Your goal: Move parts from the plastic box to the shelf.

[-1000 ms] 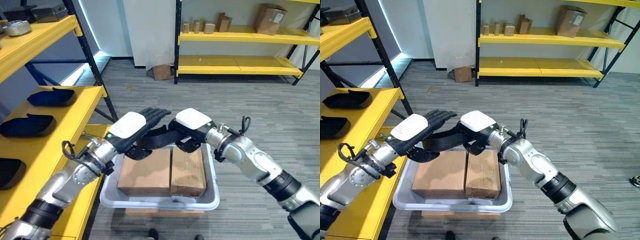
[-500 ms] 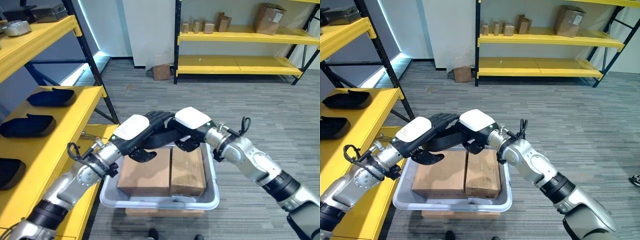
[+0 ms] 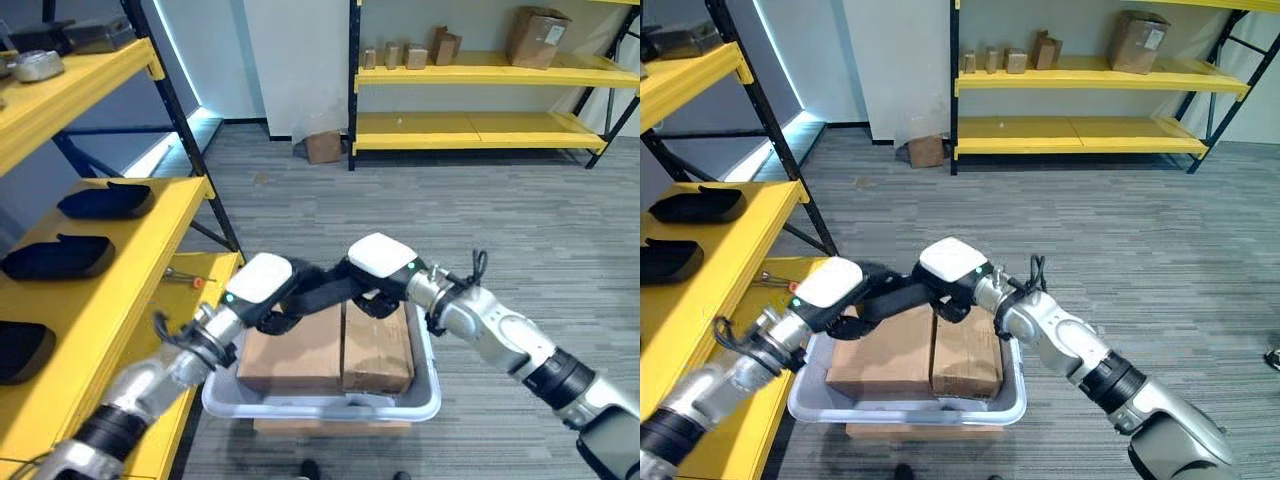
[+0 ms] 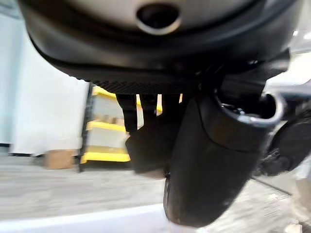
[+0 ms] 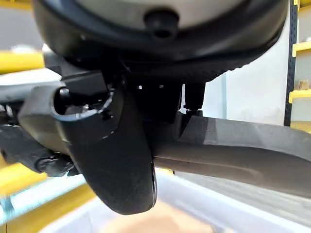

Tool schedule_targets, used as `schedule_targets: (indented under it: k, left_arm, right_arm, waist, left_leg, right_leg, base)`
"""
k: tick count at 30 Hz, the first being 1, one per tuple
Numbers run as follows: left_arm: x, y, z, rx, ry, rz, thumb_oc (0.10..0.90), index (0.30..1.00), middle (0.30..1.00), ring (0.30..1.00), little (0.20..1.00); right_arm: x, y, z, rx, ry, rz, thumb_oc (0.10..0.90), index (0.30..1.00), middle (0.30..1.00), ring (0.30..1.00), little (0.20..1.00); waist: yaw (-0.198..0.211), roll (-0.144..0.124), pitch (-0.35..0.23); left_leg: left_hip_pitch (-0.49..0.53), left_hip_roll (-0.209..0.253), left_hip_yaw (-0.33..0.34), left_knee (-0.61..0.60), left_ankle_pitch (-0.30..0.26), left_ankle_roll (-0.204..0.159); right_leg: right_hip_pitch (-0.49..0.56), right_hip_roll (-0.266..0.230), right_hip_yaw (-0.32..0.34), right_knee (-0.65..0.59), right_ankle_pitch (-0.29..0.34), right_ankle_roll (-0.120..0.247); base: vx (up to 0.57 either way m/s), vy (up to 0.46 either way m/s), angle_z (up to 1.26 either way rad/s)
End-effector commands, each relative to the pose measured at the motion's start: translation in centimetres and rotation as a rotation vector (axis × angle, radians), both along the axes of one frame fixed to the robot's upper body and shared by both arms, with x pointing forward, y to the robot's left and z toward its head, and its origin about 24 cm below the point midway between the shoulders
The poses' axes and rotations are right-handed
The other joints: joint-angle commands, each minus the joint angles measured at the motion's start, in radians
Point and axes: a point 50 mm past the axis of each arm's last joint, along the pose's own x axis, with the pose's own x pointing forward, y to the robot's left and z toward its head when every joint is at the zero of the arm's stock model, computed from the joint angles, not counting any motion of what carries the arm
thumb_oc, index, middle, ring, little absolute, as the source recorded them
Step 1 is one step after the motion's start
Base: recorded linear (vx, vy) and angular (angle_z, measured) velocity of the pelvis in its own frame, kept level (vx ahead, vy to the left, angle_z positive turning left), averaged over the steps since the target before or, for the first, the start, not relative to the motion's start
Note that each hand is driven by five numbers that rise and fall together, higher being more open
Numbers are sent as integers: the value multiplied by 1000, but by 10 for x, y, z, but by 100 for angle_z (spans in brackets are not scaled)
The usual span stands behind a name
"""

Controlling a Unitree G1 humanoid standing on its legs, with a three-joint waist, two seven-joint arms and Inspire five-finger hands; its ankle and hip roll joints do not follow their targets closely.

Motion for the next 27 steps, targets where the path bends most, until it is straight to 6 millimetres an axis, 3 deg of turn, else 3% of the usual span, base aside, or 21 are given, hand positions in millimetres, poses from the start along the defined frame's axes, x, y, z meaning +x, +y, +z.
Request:
schedule_targets:
  k: [1, 9, 16, 22, 25, 26, 27]
  left_arm:
    - [23, -8, 28, 42, -193, 6, 400, 300, 300, 300, 300]
    - [21, -10, 49, -66, -213, 17, 400, 300, 300, 300, 300]
    - [25, -33, 71, -232, -283, -57, 400, 300, 300, 300, 300]
    - [18, -64, 94, -321, -360, -211, 400, 300, 300, 300, 300]
    - [18, -66, 97, -335, -365, -216, 400, 300, 300, 300, 300]
    - [18, -66, 97, -333, -365, -217, 400, 300, 300, 300, 300]
    - [17, -65, 96, -329, -361, -213, 400, 300, 300, 300, 300]
  right_arm:
    - [-12, 44, 82, 329, -297, 259, 400, 300, 300, 300, 300]
    - [-11, 37, 96, 427, -279, 257, 400, 300, 300, 300, 300]
    - [-11, 51, 110, 568, -232, 282, 400, 300, 300, 300, 300]
    - [-12, 64, 98, 572, -135, 289, 400, 300, 300, 300, 300]
    - [-14, 65, 94, 558, -62, 306, 400, 300, 300, 300, 300]
    - [-15, 65, 94, 559, -50, 306, 469, 396, 396, 396, 396]
    - [-15, 64, 93, 567, -51, 299, 873, 962, 962, 962, 962]
  waist:
    - [-15, -33, -52]
    - [-9, -33, -52]
    - [-1, -38, -57]
    - [1, -41, -65]
    - [0, -44, -68]
    - [0, -45, -68]
    - [0, -45, -68]
  left_leg:
    - [58, 57, -6, -2, -87, -26]
    - [55, 58, -7, 3, -78, -28]
    - [57, 55, -19, 3, -82, -24]
    - [56, 50, -23, 2, -87, -22]
    - [58, 49, -22, 1, -90, -21]
    - [58, 49, -22, 0, -90, -21]
    - [58, 49, -22, 0, -90, -21]
  right_leg:
    - [3, -29, 9, 62, -85, 37]
    - [5, -27, 9, 61, -80, 29]
    - [11, -25, 7, 63, -83, 22]
    - [16, -29, 2, 62, -85, 24]
    - [18, -29, 1, 58, -85, 26]
    - [18, -29, 1, 57, -84, 27]
    - [18, -30, 0, 57, -83, 28]
  base:
    - [1, -7, -7]
    - [-2, -6, -2]
    - [0, 0, 0]
    - [0, 0, 0]
    - [0, 0, 0]
    - [0, 0, 0]
    - [0, 0, 0]
